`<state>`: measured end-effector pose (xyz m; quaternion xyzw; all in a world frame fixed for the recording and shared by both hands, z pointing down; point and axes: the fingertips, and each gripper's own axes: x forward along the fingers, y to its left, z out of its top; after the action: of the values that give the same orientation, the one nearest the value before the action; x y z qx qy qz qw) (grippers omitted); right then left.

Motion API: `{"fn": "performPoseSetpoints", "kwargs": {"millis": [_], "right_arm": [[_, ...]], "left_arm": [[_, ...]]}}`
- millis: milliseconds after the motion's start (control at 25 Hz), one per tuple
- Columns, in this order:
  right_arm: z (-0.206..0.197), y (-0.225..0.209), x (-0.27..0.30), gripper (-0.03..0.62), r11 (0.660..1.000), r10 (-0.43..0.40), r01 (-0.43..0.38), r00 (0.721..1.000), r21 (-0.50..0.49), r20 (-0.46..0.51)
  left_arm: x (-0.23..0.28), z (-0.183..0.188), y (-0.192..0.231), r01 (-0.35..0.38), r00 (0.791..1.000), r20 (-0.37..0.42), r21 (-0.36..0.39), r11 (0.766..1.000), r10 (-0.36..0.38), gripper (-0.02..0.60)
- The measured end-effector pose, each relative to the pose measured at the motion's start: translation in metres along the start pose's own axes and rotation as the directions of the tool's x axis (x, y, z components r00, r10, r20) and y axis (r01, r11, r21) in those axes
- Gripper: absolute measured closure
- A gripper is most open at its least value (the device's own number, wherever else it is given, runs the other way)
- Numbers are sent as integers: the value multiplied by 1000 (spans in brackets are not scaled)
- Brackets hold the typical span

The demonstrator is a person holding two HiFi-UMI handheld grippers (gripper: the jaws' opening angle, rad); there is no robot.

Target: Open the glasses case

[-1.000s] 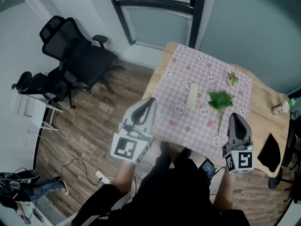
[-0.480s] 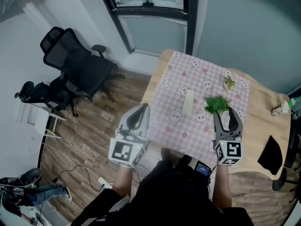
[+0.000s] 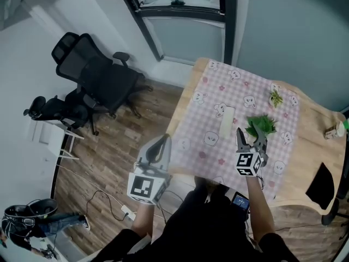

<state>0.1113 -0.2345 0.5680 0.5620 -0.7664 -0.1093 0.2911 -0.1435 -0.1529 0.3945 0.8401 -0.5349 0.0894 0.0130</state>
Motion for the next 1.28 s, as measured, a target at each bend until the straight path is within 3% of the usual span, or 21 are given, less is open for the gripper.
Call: {"fn": "performPoseSetpoints", "kwargs": {"millis": [80,200,280,360,520,760,920,1000,1280], "right_arm": [[-24,38,35,353,977,37,-47,998,-209,-53],[-62,111,68,353,864,141,-181,983,-471,-118],[-85,150,77,353,814,205,-257,966,-520,-156],[-101,173,85,353,802,228,-293,956,-521,-187],[-112,186,102,355,826,210,-287,955,-486,-208],[-105,182,121,357,859,173,-251,963,-447,-209],[-106,186,122,448,849,177,-263,959,-459,-221],[-108,188,119,525,852,178,-264,958,-452,-223],[-100,173,106,551,925,178,-230,965,-301,-191]], "left_arm": [[-7,-17,9,-24,999,-43,12,1000,24,583],[-20,-35,21,-67,993,-97,6,998,67,583],[-31,-44,28,-91,987,-131,-4,996,90,583],[-41,-51,37,-116,981,-160,-1,993,114,583],[-59,-59,53,-160,964,-209,24,987,161,583],[-69,-66,56,-153,961,-228,35,988,157,583],[-69,-65,54,-125,965,-222,74,989,139,583],[-69,-63,55,-130,965,-220,71,989,143,583],[-73,-55,53,-147,959,-234,75,986,161,583]]}}
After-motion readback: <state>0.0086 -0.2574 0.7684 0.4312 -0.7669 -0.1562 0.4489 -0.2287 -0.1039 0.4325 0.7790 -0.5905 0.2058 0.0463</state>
